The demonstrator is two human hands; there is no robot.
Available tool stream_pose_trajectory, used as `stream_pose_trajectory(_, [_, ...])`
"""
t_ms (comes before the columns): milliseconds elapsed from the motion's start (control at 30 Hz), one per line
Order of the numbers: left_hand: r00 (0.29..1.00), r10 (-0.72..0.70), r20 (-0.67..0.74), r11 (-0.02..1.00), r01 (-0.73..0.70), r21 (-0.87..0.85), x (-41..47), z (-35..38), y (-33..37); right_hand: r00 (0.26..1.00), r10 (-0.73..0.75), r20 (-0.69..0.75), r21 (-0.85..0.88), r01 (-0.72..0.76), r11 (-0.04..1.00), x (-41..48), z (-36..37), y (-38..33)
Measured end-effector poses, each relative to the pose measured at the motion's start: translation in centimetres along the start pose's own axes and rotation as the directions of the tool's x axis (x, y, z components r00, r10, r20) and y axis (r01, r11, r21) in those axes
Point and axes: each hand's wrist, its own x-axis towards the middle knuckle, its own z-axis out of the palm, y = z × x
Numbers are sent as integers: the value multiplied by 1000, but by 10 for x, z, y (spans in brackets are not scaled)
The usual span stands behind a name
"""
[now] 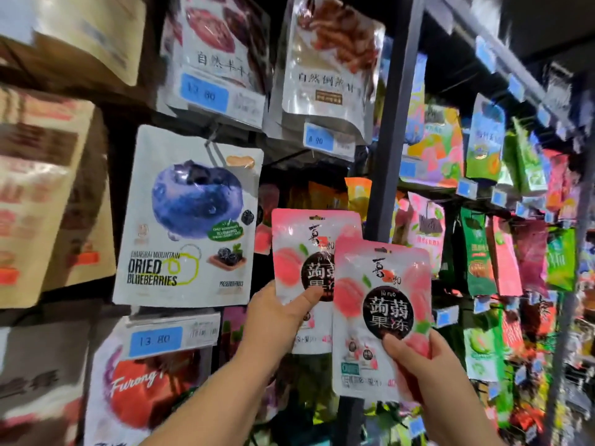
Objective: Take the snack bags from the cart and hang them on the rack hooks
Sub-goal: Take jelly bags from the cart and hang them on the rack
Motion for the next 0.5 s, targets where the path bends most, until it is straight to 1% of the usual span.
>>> stream_pose_trajectory(133, [999, 11, 47, 1000, -11, -4, 24, 0, 18, 999, -38, 28, 24, 37, 999, 13, 12, -25])
stream_pose_trajectory(267, [997, 76, 34, 996, -78, 47, 40, -1, 31, 993, -113, 28, 19, 112, 993, 23, 20, -37])
stream_pose_trajectory(500, [997, 76, 26, 997, -76, 26, 66, 3, 42, 994, -108, -10, -44, 107, 993, 40, 28, -45])
